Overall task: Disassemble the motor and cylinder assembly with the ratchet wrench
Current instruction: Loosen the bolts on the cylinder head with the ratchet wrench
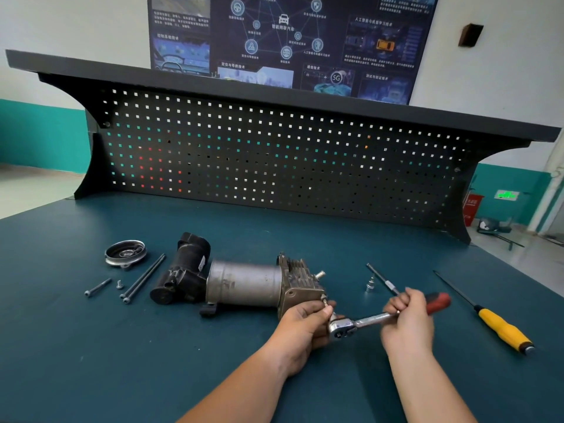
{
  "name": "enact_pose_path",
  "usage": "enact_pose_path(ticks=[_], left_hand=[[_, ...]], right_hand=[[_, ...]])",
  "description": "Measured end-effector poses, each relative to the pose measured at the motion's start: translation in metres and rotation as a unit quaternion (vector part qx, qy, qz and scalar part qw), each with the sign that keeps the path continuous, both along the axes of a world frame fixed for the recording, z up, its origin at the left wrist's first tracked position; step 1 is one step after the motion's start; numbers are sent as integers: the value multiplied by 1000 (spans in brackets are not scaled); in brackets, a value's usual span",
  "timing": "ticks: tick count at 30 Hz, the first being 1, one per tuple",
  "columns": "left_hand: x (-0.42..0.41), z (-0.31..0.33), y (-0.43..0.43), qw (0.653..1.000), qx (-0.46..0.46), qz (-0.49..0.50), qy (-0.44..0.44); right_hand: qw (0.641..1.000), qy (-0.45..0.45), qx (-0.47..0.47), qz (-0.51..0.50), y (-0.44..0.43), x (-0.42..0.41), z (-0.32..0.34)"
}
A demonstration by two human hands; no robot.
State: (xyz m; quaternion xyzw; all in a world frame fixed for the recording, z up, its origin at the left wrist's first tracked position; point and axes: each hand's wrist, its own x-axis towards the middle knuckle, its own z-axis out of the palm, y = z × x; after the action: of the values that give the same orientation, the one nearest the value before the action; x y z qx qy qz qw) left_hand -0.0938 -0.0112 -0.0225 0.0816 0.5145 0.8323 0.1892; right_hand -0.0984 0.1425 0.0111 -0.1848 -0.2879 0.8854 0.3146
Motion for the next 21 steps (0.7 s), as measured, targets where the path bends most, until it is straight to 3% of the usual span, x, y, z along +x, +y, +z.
enact_pose_path(ticks=[7, 13, 15, 18, 21], left_hand=[[-2, -2, 1, 1000, -23, -2, -1], [-4, -4, 1, 999, -26, 33, 0], [-3, -5, 3, 999, -23, 38, 4], [-3, -5, 3, 999, -22, 40, 13], [0, -2, 2, 999, -19, 32, 39]], right_hand=[[979, 41, 198, 22, -12, -2, 43], [912, 69, 401, 40, -40, 9, 63], [869, 67, 489, 29, -53, 13, 64], [761, 100, 641, 1, -77, 21, 62], [662, 139, 734, 59, -100, 24, 53]])
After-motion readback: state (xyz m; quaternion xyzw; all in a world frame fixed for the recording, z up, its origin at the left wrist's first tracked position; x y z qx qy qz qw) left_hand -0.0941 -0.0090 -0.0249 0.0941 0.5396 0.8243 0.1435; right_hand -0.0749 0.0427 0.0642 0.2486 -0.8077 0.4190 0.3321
